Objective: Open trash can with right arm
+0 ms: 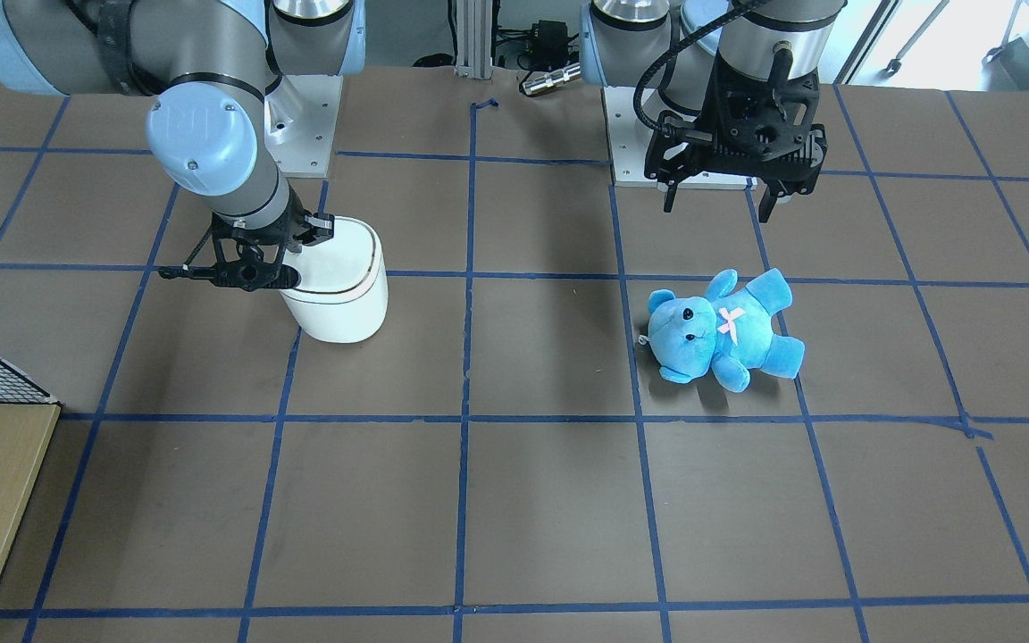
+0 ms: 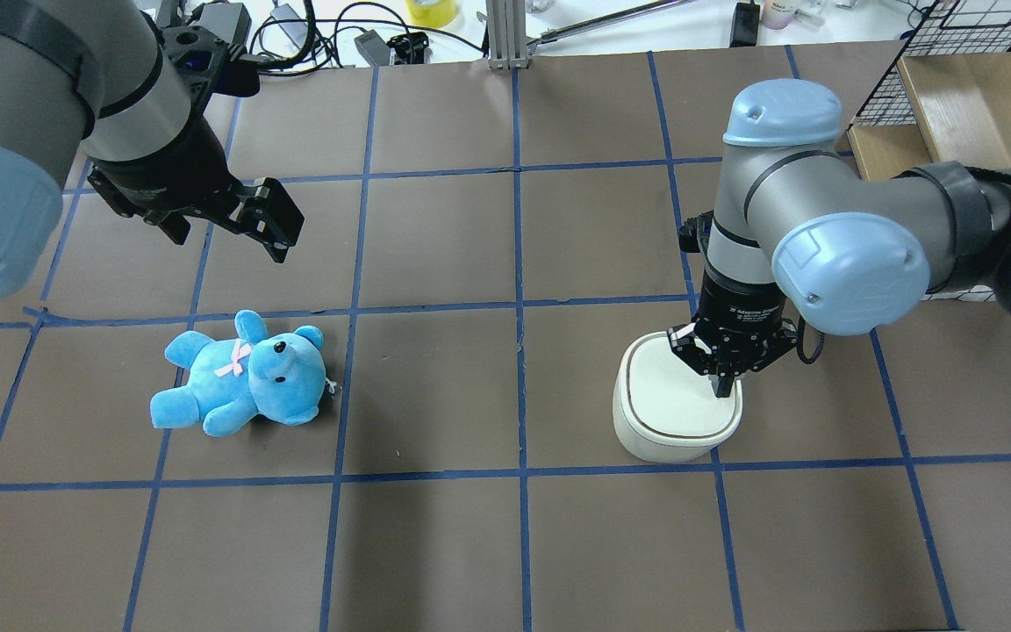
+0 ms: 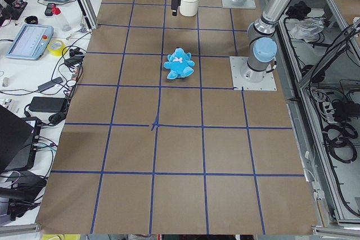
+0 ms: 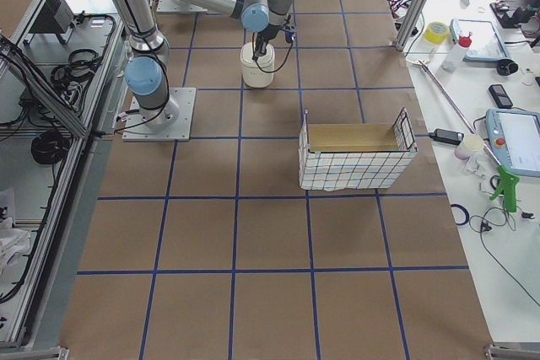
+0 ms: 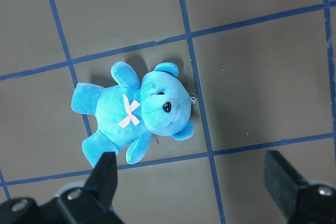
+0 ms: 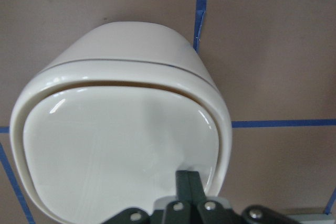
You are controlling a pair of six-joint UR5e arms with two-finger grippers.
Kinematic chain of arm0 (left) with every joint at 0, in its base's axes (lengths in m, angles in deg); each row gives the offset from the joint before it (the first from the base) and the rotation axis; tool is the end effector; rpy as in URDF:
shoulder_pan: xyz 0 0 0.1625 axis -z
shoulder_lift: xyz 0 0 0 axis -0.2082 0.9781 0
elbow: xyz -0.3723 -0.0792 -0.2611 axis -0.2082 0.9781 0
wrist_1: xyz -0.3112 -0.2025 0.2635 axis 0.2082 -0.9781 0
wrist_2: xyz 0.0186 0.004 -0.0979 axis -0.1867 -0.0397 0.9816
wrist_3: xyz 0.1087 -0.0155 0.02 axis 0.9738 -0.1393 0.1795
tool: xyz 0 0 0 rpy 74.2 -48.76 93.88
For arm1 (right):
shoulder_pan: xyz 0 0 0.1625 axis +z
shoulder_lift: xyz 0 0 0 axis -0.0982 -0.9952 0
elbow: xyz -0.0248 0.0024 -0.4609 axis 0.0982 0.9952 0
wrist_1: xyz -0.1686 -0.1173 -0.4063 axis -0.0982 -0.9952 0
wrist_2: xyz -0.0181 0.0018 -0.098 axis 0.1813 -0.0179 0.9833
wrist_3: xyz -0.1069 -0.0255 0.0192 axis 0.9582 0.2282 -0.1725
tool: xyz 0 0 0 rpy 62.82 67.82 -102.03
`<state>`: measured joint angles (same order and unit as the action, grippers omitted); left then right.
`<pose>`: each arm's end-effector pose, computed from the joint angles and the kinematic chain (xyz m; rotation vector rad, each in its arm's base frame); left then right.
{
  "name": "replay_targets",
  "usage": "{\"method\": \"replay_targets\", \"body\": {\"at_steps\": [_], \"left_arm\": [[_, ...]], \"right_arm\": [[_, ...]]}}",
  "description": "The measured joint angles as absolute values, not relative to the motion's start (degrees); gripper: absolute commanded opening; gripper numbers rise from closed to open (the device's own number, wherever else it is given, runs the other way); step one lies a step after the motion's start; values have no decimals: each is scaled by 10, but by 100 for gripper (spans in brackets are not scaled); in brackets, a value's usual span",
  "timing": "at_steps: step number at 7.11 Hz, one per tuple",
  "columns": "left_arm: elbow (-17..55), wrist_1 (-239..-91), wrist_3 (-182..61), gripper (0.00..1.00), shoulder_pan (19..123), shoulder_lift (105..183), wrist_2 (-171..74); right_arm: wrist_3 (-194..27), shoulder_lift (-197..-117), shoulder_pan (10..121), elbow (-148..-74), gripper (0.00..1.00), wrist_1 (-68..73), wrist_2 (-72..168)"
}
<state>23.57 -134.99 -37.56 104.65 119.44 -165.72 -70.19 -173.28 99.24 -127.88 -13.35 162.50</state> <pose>-0.1453 -0.4943 0.5146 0.2919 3.0276 -0.0724 0.1609 -0.4728 0.3095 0.0080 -3.0478 -0.5550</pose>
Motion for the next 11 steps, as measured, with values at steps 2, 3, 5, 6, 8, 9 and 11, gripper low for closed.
{"method": "replay_targets", "body": {"at_steps": [2,3,5,6,8,9,11], "left_arm": [[236,-1350,-376,100,1047,1194,-1657],[236,-1350,-376,100,1047,1194,-1657],[236,-1350,-376,100,1047,1194,-1657],[236,-1350,-376,100,1047,1194,-1657],[236,-1350,-376,100,1047,1194,-1657],[236,-1350,-376,100,1047,1194,-1657],[236,-1350,-376,100,1047,1194,-1657]], "right_arm": [[-702,-1730,992,-1279,0,-134,1625],[-703,-1728,992,-1279,0,-135,1624],[-708,-1732,992,-1270,21,-132,1624],[-716,-1737,992,-1256,50,-128,1623],[-727,-1750,992,-1214,99,-123,1619],[-728,-1759,991,-1191,100,-123,1618],[-728,-1769,990,-1135,100,-126,1617]]}}
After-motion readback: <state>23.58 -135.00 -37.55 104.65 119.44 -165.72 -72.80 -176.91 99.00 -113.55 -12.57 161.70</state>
